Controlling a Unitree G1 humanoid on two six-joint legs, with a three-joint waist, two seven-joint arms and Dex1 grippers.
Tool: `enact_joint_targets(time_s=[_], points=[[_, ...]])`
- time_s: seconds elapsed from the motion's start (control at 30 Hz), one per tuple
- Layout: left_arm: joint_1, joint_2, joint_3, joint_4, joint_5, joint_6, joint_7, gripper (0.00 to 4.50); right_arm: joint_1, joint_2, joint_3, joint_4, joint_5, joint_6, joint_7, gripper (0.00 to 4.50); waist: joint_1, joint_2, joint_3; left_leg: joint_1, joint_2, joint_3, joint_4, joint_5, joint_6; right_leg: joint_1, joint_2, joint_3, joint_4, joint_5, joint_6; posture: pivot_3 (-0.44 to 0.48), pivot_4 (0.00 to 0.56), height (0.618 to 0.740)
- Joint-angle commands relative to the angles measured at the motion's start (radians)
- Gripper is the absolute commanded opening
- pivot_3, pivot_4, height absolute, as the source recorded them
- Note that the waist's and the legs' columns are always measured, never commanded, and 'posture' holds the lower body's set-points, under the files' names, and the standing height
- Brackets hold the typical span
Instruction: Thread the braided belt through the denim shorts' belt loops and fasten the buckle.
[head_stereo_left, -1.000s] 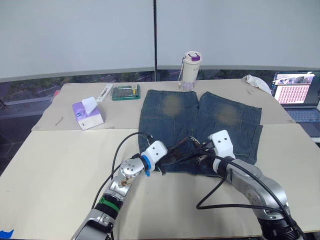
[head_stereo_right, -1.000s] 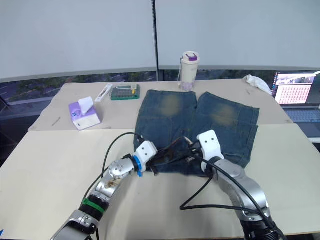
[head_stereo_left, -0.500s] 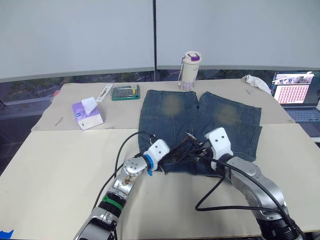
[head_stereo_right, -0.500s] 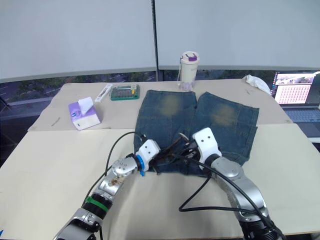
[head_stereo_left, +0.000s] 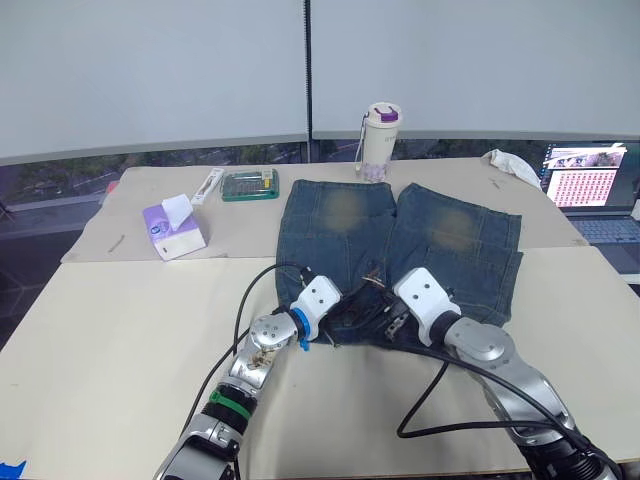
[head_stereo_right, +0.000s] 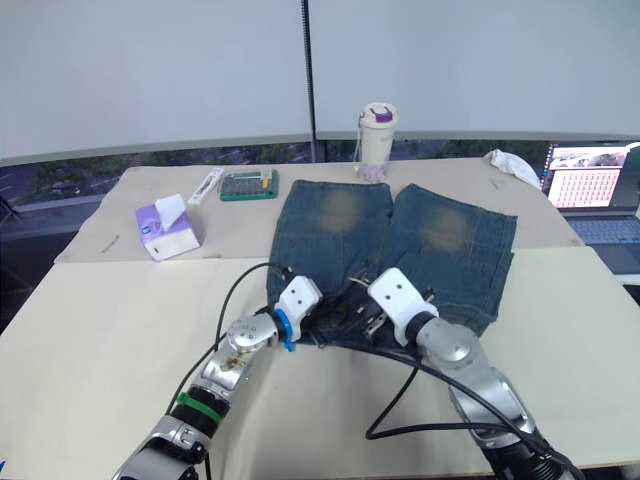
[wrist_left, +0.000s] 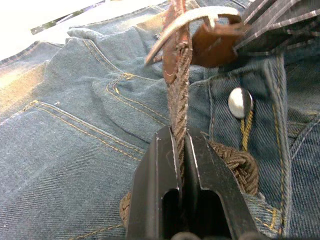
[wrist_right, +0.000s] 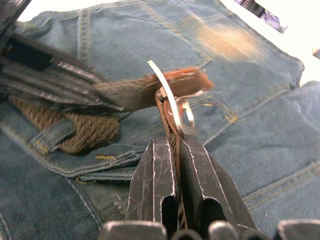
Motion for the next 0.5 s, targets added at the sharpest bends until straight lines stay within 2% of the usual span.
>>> enact_joint_targets(time_s=[0.03, 0.33, 0.4, 0.5], points=[[-0.026, -0.021, -0.012, 0.004, -0.005, -0.026, -0.008, 0.0, -0.015, -0.003, 0.043, -0.011, -0.043, -0.073, 0.042, 0.04, 0.0, 0.0, 0.0, 0.0, 0.0, 0.0, 0.0, 0.0, 0.0, 0.0, 0.0, 0.0, 0.0, 0.0, 0.0, 0.0, 0.15, 0.74], [-0.035, -0.037, -0.012, 0.022, -0.003, -0.037, -0.014, 0.0, 0.012, -0.061, 0.073, 0.017, -0.136, -0.162, 0.131, 0.04, 0.0, -0.001, 0.0, 0.0, 0.0, 0.0, 0.001, 0.0, -0.001, 0.0, 0.0, 0.0, 0.0, 0.0, 0.0, 0.0, 0.15, 0.74], [-0.034, -0.038, -0.013, 0.026, -0.001, -0.041, -0.015, 0.0, 0.026, -0.055, 0.054, 0.009, -0.124, -0.158, 0.146, 0.87, 0.0, -0.001, 0.0, 0.0, 0.0, 0.0, 0.001, 0.0, -0.001, 0.0, 0.0, 0.0, 0.001, 0.0, 0.0, 0.0, 0.15, 0.74], [-0.035, -0.036, -0.014, 0.031, 0.003, -0.049, -0.016, 0.0, 0.051, 0.064, -0.076, -0.031, 0.018, -0.017, 0.132, 1.92, 0.0, -0.003, -0.001, 0.0, 0.0, 0.0, 0.001, 0.0, 0.0, 0.001, 0.0, 0.0, 0.001, 0.0, 0.0, 0.0, 0.15, 0.74]])
